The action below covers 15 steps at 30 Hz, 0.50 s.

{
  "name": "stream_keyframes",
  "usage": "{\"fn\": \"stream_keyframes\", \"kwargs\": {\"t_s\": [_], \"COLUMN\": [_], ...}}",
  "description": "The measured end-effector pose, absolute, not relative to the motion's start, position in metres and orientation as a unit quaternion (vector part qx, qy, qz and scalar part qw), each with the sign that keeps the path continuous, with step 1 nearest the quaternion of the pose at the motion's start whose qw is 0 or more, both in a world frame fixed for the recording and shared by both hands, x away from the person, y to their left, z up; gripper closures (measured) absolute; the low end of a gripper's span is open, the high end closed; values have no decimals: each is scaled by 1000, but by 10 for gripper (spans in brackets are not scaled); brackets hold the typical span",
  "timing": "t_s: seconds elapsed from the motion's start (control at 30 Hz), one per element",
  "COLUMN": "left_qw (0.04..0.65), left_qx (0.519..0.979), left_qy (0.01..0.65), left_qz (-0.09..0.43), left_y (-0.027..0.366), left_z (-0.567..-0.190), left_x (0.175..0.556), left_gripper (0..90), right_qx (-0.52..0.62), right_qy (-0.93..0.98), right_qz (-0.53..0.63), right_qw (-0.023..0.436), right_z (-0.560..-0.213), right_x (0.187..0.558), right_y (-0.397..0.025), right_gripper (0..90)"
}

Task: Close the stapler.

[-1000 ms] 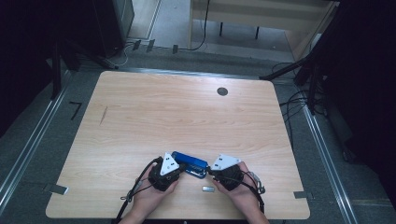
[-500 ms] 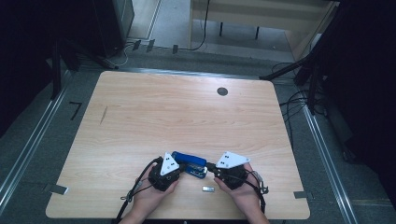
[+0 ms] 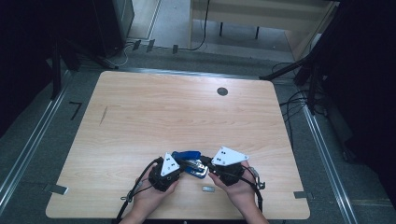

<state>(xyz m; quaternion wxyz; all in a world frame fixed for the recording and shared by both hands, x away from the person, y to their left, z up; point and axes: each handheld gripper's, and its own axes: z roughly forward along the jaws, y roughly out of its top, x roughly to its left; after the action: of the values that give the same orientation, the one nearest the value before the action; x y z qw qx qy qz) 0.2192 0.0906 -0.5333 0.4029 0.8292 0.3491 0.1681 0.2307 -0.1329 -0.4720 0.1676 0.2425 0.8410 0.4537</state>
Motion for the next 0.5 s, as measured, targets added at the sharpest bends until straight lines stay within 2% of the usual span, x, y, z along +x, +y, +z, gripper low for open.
{"fn": "stream_keyframes", "kwargs": {"t_s": [0.5], "left_qw": [403], "left_qx": [829], "left_qy": [349], "left_qz": [170], "left_y": [90], "left_z": [-533], "left_x": [219], "left_gripper": [900], "right_qx": [242], "right_qy": [839], "right_qz": [454], "right_qw": [175], "right_z": [-457], "right_x": [239], "right_y": [-119], "right_gripper": [900]}}
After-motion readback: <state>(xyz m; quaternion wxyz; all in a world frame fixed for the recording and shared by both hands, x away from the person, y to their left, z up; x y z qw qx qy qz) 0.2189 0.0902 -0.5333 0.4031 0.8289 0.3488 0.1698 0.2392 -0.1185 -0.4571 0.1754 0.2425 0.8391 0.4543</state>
